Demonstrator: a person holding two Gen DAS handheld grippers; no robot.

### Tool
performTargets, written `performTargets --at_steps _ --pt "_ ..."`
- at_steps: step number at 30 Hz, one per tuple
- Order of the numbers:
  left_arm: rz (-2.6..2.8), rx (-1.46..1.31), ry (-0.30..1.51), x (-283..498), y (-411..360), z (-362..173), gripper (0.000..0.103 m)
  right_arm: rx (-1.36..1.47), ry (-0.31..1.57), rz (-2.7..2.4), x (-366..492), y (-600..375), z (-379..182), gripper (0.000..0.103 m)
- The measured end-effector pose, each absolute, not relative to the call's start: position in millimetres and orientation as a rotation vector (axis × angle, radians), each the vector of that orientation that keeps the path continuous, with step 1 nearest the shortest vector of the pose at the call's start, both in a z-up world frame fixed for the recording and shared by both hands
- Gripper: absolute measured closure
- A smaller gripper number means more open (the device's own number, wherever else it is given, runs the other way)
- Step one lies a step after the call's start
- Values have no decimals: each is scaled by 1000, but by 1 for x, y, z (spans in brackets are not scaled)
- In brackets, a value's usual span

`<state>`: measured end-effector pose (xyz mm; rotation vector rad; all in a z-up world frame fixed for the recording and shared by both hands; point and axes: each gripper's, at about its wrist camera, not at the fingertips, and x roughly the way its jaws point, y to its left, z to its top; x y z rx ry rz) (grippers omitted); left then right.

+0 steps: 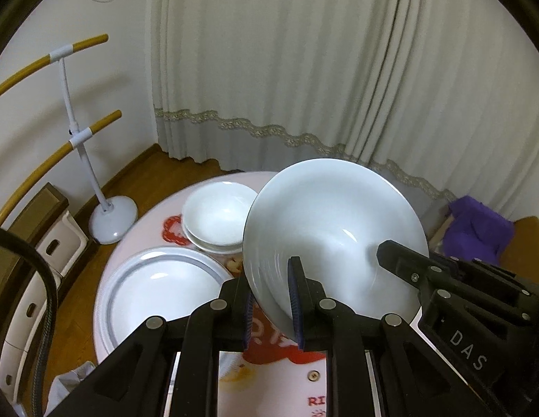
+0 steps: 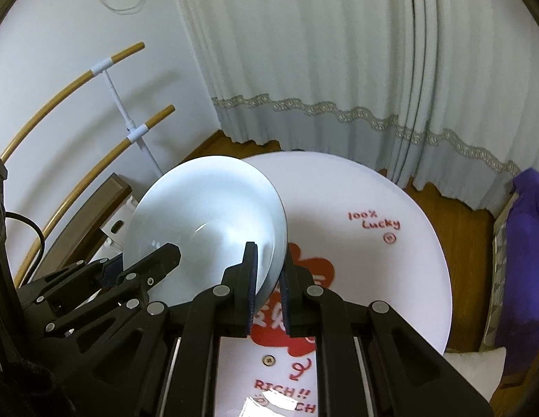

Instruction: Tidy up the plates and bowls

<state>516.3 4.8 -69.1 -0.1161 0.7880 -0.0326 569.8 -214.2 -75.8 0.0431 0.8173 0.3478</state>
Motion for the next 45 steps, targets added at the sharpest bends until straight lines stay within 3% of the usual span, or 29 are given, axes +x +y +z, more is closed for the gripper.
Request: performTargets --at_steps 15,45 --pt "38 -125 797 553 33 -65 89 31 843 416 627 -157 -85 91" --pt "78 -140 946 744 40 -143 89 40 1014 423 729 -124 -174 91"
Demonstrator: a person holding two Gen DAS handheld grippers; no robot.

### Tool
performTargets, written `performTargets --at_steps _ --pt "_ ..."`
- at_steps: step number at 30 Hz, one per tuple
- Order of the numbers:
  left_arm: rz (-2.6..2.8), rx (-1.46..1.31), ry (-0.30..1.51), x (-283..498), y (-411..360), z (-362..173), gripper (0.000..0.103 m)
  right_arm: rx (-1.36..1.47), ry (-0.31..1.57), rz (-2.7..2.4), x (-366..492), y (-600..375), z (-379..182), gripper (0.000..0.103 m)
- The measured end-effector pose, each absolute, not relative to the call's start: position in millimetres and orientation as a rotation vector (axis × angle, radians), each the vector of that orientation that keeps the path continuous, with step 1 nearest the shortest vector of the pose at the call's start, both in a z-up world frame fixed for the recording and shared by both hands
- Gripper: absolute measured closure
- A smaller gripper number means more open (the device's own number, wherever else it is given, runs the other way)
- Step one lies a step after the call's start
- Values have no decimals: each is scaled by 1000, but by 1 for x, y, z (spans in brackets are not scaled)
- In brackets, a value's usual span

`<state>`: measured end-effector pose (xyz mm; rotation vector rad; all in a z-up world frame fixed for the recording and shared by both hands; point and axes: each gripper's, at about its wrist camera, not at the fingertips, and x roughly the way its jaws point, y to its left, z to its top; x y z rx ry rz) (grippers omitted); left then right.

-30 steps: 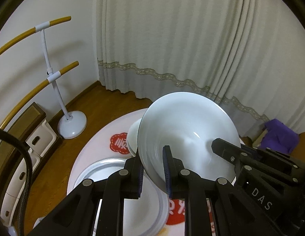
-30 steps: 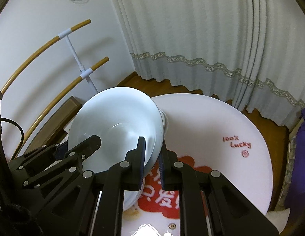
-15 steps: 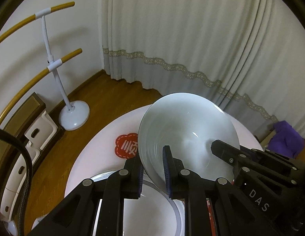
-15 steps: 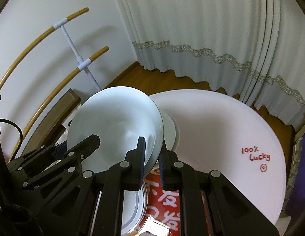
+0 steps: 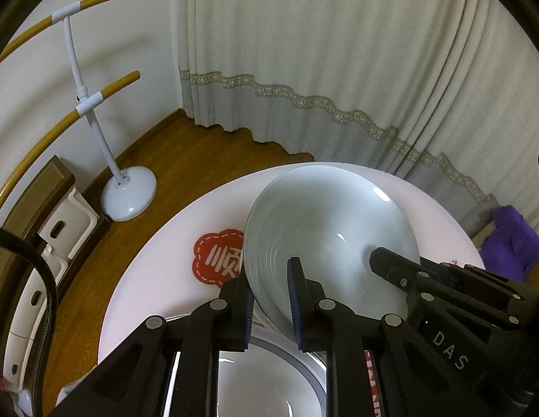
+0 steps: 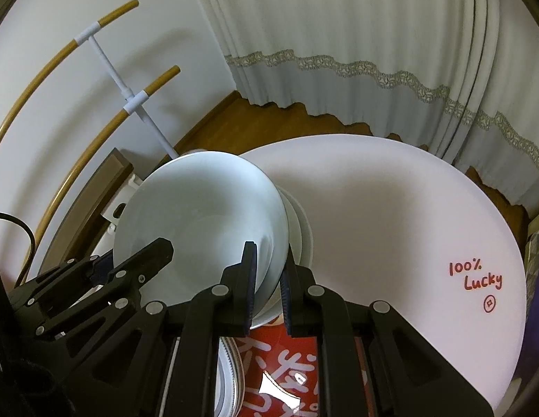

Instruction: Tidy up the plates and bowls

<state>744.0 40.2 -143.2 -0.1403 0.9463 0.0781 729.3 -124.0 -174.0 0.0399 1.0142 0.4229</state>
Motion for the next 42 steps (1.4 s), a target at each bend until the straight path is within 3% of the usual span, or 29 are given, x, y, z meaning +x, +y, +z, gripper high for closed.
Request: performTargets --at_steps 15,42 --pt "96 -115 950 751 39 -170 88 26 1025 411 735 -118 -182 89" --pt "65 -145 919 717 53 -159 88 9 1016 405 724 -120 -181 87"
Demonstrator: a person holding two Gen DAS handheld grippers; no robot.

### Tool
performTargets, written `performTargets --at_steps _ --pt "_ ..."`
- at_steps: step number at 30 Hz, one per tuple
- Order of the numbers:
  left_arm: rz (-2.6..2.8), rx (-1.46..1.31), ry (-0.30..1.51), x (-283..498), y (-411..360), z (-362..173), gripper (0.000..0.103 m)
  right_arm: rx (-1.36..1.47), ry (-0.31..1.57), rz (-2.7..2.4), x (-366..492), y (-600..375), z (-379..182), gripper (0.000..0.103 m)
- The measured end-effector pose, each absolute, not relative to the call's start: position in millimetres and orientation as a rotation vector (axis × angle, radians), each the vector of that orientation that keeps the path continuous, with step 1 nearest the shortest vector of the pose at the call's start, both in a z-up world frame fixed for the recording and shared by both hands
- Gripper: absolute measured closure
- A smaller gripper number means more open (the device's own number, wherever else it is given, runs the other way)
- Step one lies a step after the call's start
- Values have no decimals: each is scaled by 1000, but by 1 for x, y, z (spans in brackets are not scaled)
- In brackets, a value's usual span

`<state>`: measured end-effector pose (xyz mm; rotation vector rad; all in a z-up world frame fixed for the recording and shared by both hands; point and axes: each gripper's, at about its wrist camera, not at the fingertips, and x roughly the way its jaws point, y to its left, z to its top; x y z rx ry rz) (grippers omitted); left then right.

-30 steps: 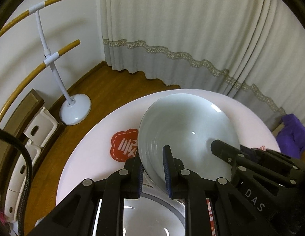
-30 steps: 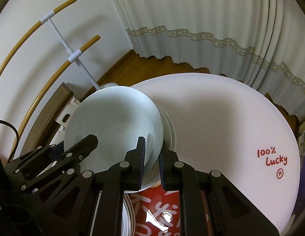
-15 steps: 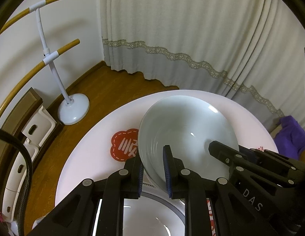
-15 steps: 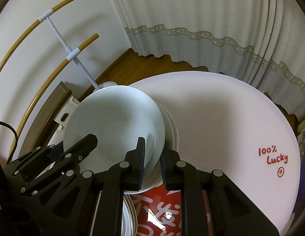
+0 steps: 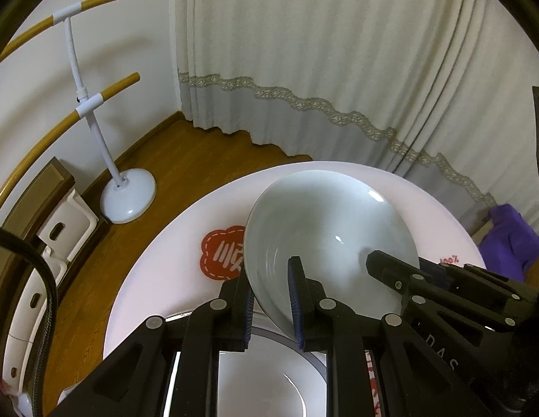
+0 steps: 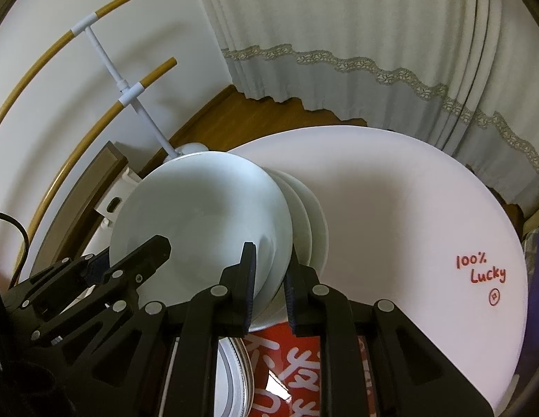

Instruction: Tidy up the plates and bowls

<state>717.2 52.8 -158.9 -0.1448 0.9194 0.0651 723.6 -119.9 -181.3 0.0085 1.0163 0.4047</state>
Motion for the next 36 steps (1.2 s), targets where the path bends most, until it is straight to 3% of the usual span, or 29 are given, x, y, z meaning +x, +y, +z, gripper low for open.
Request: performTargets --at_steps 31,36 --pt "54 -151 935 731 62 -168 91 145 1100 399 730 -127 -181 85" --pt "55 -147 936 733 60 -168 91 131 1111 382 728 -126 -176 80"
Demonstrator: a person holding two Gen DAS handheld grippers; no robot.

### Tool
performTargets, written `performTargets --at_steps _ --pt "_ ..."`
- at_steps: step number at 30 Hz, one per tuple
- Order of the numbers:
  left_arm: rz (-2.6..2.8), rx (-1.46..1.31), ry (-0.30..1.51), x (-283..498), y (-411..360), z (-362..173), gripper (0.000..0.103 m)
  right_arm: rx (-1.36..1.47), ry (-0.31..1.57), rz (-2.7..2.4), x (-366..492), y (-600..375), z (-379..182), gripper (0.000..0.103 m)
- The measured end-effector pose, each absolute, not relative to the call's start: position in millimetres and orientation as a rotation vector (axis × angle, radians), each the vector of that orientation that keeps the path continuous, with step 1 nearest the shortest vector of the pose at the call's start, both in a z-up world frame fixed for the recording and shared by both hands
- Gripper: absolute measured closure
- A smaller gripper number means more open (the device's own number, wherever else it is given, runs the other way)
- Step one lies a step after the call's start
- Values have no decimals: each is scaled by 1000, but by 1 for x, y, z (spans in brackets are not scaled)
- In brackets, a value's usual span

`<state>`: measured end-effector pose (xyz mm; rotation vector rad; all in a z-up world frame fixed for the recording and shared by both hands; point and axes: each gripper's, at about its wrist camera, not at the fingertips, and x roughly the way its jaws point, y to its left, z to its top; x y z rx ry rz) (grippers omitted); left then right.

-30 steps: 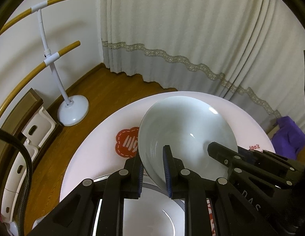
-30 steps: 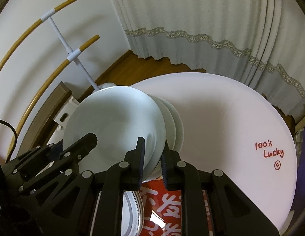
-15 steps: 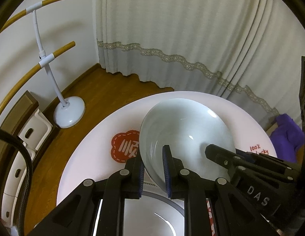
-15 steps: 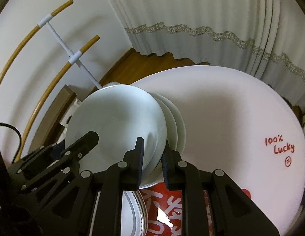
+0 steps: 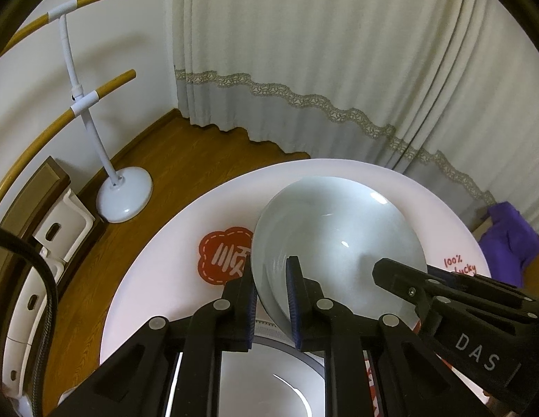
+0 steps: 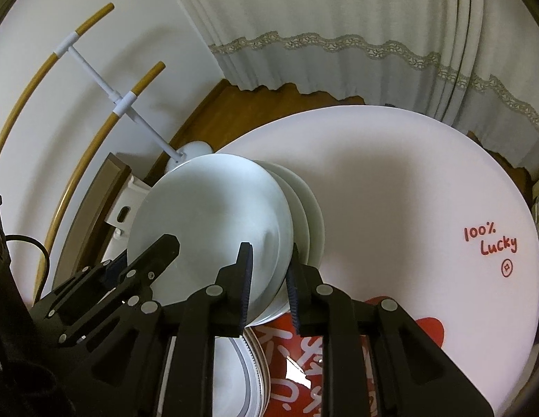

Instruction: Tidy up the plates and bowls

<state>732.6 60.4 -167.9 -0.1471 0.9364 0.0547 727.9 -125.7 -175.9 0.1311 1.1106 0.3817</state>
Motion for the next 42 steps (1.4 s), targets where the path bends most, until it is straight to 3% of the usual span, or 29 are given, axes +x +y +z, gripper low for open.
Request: performTargets --at_steps 9,25,42 --pt "51 -147 937 732 59 -168 92 96 1088 341 721 -126 -162 75" --pt "49 -123 938 732 52 -167 92 39 1050 308 714 -129 -154 74" --pt "57 -100 938 732 48 -167 90 199 1119 346 738 -148 -194 77"
